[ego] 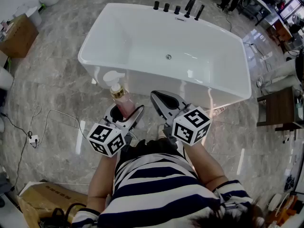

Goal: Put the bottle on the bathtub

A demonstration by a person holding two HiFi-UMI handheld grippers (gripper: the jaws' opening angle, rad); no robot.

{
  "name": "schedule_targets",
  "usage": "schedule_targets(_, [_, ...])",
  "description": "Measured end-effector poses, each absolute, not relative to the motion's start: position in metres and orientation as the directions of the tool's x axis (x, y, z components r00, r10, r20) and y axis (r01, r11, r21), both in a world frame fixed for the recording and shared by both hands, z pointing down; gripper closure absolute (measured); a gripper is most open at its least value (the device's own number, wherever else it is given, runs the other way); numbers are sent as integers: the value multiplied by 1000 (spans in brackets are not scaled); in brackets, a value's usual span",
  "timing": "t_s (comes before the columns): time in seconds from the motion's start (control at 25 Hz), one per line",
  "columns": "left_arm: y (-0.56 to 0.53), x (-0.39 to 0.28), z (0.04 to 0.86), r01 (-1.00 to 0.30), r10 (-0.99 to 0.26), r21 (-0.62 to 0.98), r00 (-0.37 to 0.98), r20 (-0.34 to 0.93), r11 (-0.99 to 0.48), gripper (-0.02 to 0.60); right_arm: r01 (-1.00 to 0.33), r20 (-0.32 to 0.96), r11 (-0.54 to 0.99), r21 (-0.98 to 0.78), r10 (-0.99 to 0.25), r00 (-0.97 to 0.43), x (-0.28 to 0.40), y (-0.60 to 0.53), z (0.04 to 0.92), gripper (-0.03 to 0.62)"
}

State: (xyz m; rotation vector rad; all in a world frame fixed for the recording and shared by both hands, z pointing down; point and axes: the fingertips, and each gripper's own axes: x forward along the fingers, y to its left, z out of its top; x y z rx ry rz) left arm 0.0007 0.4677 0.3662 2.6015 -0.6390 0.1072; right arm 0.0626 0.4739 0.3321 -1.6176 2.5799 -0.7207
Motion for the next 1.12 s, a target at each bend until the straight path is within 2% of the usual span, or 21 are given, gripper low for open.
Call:
schedule_targets(0.24, [465, -7, 371, -461, -417, 406, 887, 197, -789, 267, -850, 210, 365, -379, -861, -463, 60, 473, 332, 568])
schedule_targets(1.12, [471, -59, 380, -466, -401, 384, 884, 241, -797, 268, -701, 80, 586, -407, -742, -666, -27, 469, 309, 558])
